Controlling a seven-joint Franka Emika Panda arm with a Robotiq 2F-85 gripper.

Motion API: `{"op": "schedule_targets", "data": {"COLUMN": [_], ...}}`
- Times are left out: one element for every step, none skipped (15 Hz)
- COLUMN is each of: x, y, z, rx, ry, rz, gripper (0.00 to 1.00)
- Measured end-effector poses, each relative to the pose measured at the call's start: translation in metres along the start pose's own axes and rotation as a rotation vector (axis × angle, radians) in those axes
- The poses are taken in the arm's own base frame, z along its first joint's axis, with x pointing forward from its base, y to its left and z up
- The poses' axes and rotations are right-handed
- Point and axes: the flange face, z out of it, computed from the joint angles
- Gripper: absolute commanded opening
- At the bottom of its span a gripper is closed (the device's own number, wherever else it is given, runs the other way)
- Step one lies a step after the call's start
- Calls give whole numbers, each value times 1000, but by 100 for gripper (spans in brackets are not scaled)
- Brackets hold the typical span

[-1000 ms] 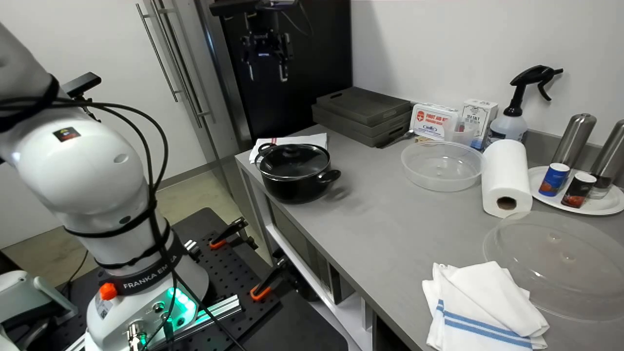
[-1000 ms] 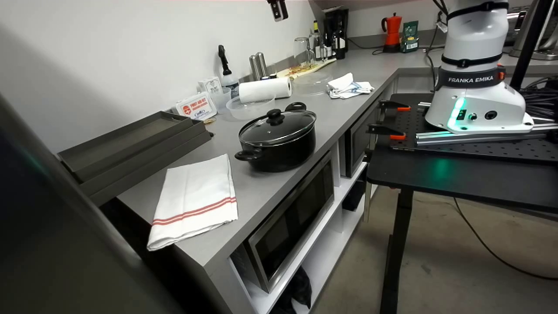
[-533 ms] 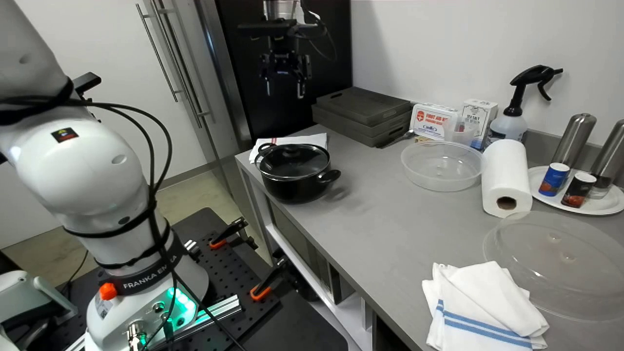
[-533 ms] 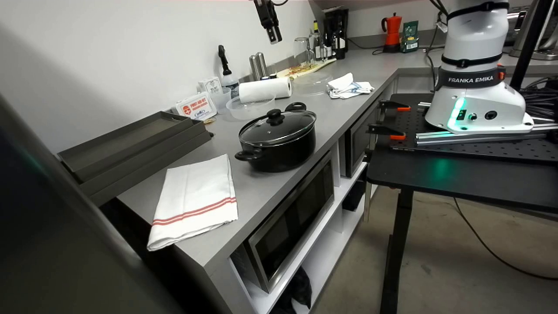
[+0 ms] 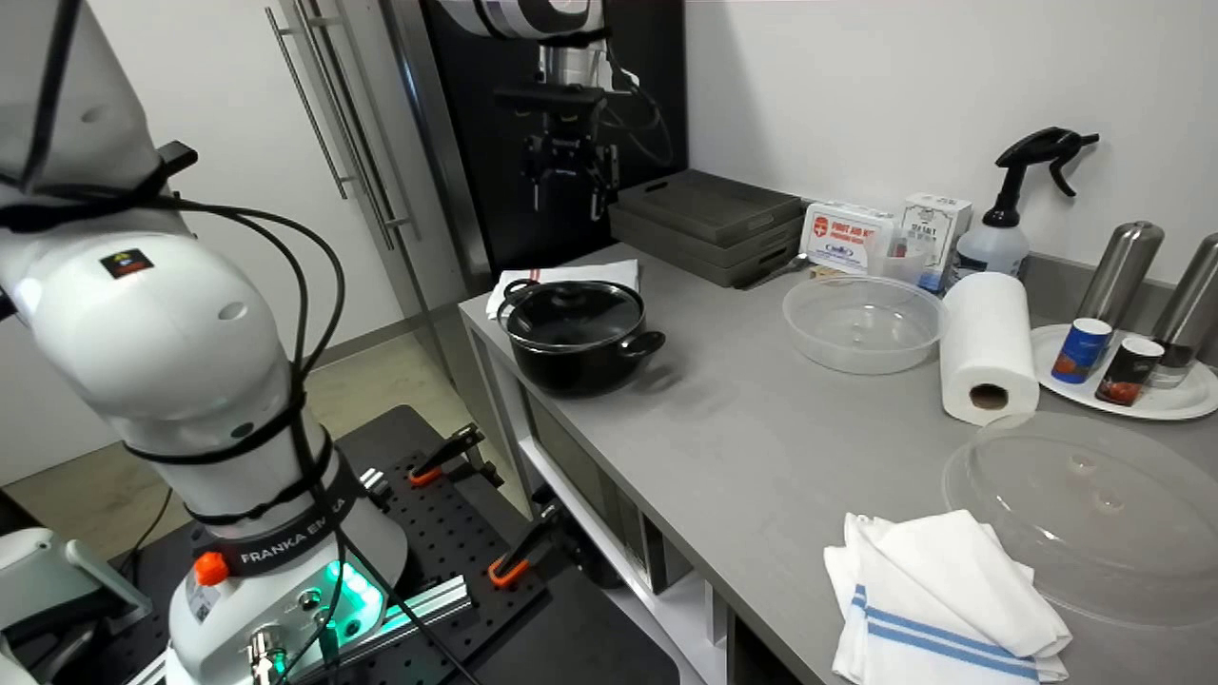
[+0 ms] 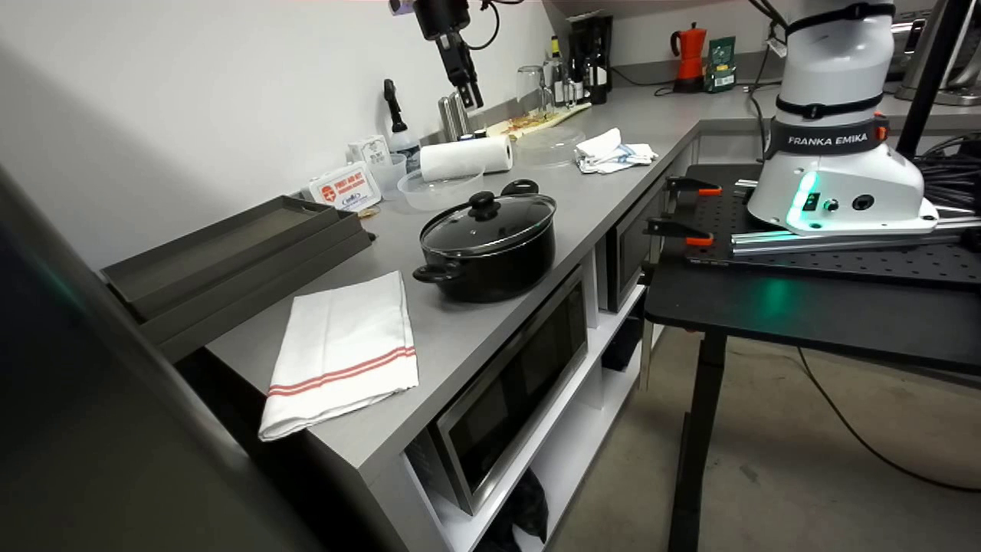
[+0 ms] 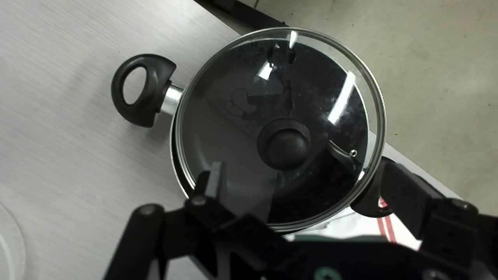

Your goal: Pick up the lid and put it on the counter

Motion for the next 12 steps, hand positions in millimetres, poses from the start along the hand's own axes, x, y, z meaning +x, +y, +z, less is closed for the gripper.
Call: {"op": "schedule_targets", "data": {"x": [3,6,8,10,13,15,18,20,22,24,27,29], "y": [1,2,4,5,7,9,12,14,16,18,20,21], "z": [5,11,18,24,31,38,45,52,58,64,70,75], "rx": [10,18,24,28,30,33,36,39,43,46,50,53], "ry": [-2,-7,-12,-18,-23,-29,-33,-38,-44,-48,-54,-60], "rz": [-5,-10,-15,-18,-20,-22,-22,-22,-24,-28,-33,-37], "gripper": [100,100,100,100,100,100,100,100,100,100,100,100]}}
